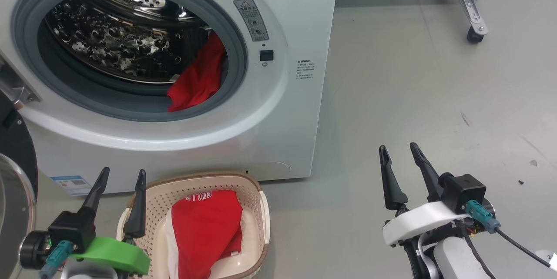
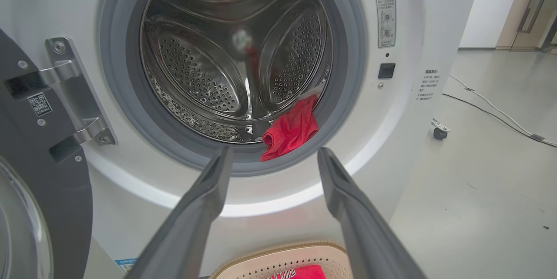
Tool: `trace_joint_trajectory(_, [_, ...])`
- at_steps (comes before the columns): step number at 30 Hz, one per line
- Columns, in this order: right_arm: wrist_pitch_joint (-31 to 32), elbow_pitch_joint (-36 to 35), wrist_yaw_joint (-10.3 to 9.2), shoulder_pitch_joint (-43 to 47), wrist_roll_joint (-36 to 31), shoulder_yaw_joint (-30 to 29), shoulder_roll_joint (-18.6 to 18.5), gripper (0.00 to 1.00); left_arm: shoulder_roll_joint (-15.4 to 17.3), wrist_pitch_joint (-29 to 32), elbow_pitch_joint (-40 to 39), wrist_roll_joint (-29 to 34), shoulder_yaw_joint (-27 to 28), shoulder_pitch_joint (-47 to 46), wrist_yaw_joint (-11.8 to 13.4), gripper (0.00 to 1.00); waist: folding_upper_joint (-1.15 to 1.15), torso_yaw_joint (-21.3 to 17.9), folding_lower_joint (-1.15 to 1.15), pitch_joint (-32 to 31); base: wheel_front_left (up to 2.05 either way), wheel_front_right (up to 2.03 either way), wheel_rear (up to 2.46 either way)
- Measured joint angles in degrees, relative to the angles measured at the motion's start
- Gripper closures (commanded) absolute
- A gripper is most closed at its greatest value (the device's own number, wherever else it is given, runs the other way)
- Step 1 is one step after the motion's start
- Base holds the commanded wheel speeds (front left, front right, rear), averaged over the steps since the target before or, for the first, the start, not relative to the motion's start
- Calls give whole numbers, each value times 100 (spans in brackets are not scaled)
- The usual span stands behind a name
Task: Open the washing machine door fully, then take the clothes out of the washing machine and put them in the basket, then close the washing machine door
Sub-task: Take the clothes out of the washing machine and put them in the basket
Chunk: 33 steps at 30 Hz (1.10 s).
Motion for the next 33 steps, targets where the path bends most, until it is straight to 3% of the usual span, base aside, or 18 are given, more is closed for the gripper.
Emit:
trace_joint_trajectory(16, [0, -264, -10, 1, 18, 219, 1, 0, 254, 87, -277, -12, 85, -110, -46, 0, 0, -138, 0, 655, 0, 0, 0])
trace_joint_trajectory(33, [0, -633, -203, -292, 175, 560, 1, 0, 862, 1204, -509, -520, 386, -1856, -93, 0, 0, -642, 0, 1773, 0, 0, 0])
